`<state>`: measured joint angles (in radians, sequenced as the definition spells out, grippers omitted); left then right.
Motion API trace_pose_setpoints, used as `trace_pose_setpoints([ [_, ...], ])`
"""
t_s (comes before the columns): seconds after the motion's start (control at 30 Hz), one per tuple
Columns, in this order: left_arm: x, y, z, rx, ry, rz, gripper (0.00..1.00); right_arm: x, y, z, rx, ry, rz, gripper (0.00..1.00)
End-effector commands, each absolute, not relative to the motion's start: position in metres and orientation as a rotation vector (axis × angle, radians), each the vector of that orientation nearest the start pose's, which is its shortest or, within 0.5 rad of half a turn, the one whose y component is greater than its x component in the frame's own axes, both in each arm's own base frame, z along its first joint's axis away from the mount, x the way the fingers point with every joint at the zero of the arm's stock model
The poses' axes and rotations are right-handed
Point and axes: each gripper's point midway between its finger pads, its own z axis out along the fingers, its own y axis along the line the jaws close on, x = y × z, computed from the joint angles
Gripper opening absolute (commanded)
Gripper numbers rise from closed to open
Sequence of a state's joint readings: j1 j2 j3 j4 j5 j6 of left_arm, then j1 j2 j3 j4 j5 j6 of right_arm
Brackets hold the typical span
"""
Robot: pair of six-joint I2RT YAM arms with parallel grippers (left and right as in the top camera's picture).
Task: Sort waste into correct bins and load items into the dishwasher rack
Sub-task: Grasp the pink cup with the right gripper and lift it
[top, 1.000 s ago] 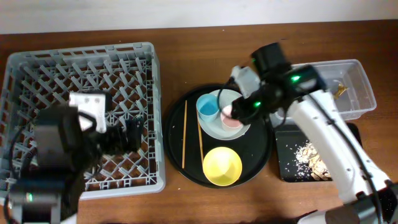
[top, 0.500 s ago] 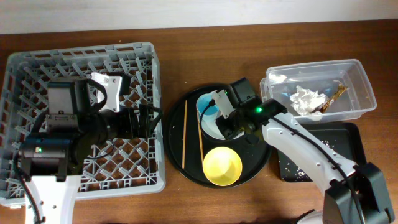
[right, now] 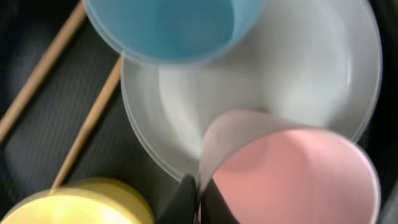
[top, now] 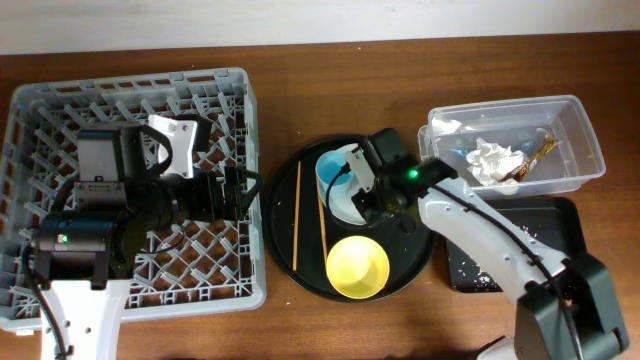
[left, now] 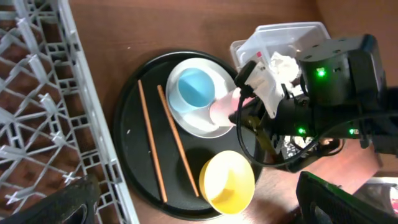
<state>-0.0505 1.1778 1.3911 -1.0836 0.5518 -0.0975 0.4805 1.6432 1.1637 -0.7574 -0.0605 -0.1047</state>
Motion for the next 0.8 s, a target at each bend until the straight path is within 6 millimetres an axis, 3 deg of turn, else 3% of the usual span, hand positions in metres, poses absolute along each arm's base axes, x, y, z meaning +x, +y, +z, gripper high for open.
trace_pose_setpoints([
  [0.0,0.277,-0.125,0.322,0.274,2.304,-0.899,0.99,0.330,0.192,0.179,-0.786,2.534,0.264,0.04],
  [0.1,0.267,-0.146,0.344,0.399,2.195,-1.081,0.99,0.316,0.191,0.251,-0.728,2.485,0.388,0.04],
  [0.2,0.246,-0.169,0.380,0.604,1.987,-1.322,0.99,0.293,0.188,0.323,-0.713,2.382,0.619,0.04],
  [0.33,0.229,-0.180,0.415,0.796,1.754,-1.451,0.99,0.261,0.184,0.395,-0.746,2.171,0.943,0.04],
  [0.4,0.231,-0.180,0.420,0.828,1.712,-1.427,0.99,0.241,0.184,0.423,-0.776,2.047,1.126,0.04],
  [0.6,0.234,-0.181,0.427,0.867,1.658,-1.390,0.99,0.198,0.198,0.471,-0.949,1.735,1.529,0.04],
  [0.77,0.230,-0.189,0.432,0.925,1.608,-1.381,0.99,0.185,0.207,0.481,-1.037,1.637,1.604,0.04],
])
